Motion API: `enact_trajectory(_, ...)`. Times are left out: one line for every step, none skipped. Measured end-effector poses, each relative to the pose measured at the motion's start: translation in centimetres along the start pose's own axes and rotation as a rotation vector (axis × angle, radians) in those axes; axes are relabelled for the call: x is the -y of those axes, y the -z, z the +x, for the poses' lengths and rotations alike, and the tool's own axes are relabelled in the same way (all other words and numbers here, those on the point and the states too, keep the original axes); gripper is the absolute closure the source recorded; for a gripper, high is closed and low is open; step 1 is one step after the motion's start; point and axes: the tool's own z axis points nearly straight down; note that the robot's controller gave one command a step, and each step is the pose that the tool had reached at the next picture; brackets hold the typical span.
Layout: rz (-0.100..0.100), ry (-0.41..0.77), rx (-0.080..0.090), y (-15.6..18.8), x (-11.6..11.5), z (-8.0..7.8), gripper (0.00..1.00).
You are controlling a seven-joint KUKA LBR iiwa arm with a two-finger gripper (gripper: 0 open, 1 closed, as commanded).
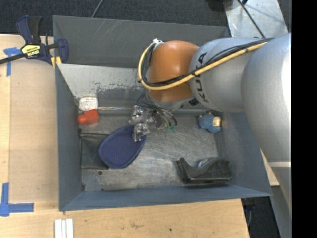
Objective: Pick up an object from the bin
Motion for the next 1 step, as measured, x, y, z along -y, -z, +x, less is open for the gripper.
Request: enact_trajectory(0.004, -0.018, 0.012, 22.16, 0.81, 0.44, 1.00)
